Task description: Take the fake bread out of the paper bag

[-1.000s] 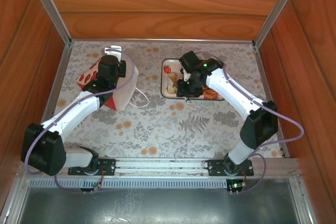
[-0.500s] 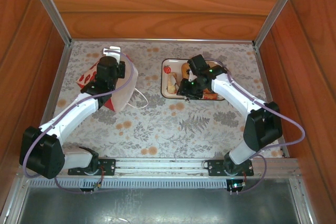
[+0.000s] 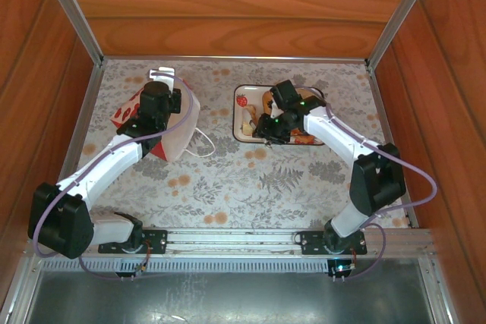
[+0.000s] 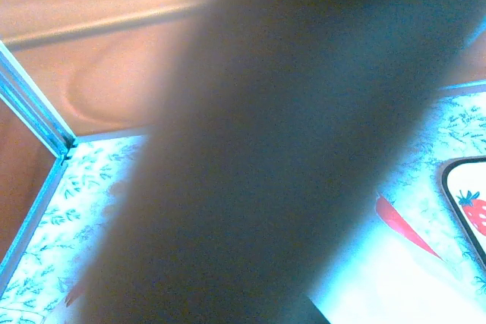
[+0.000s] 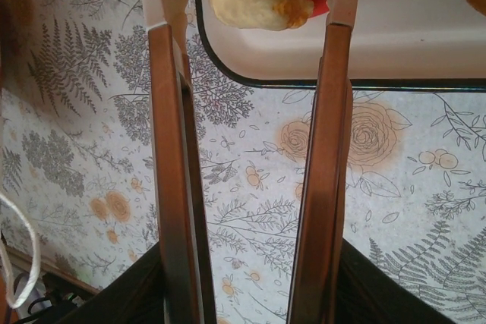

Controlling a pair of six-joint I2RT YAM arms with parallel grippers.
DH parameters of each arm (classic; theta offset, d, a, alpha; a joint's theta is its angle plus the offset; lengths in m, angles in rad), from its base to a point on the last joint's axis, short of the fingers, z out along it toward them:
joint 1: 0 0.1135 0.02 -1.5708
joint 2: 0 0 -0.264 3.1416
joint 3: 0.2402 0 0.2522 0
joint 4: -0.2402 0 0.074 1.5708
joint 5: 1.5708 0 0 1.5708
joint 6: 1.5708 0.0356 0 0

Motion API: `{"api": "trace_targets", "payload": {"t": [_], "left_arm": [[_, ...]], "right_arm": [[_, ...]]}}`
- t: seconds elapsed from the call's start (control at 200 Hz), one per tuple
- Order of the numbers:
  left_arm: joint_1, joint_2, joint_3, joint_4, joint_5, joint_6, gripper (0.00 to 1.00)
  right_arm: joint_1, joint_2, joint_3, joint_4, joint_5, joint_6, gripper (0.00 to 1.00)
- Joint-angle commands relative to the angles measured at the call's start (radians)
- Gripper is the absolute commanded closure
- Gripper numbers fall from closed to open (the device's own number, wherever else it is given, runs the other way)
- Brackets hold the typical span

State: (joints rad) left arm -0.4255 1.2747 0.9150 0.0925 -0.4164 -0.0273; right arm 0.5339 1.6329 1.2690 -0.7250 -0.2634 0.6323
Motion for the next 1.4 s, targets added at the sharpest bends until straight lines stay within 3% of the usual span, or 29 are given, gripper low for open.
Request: {"api": "trace_targets", "payload": {"t": [0.0,0.25,0.61,0.77,1.02,1.394], "left_arm": [[0.008,-0.015,-0.005,0.015,0.007,-0.020,1.00],[0.008,-0.015,-0.005,0.016,0.010,-0.021,1.00],[0.008,-0.015,-0.001,0.015,0.014,-0.022,1.00],[0.007,-0.015,0.006,0.015,0.016,-0.020,1.00],[0.009,-0.005,0.015,0.016,0.016,-0.020,1.00],[0.008,0.009,0.023,0.016,0.018,-0.019,1.00]], "right_arm": [[-0.011,0.013,-0.008,0.012,-0.009,0.006,0.52],[-0.024,0.008,-0.034,0.032,-0.003,0.016,0.52],[-0.031,0.093,-0.033,0.092,-0.097,0.009,0.52],[-0.030,0.112,-0.005,0.083,-0.101,-0.010,0.57],[-0.022,0.087,0.102,-0.072,0.038,-0.076,0.76],[0.024,0.164,0.349,-0.349,0.306,-0.189,0.77]]}}
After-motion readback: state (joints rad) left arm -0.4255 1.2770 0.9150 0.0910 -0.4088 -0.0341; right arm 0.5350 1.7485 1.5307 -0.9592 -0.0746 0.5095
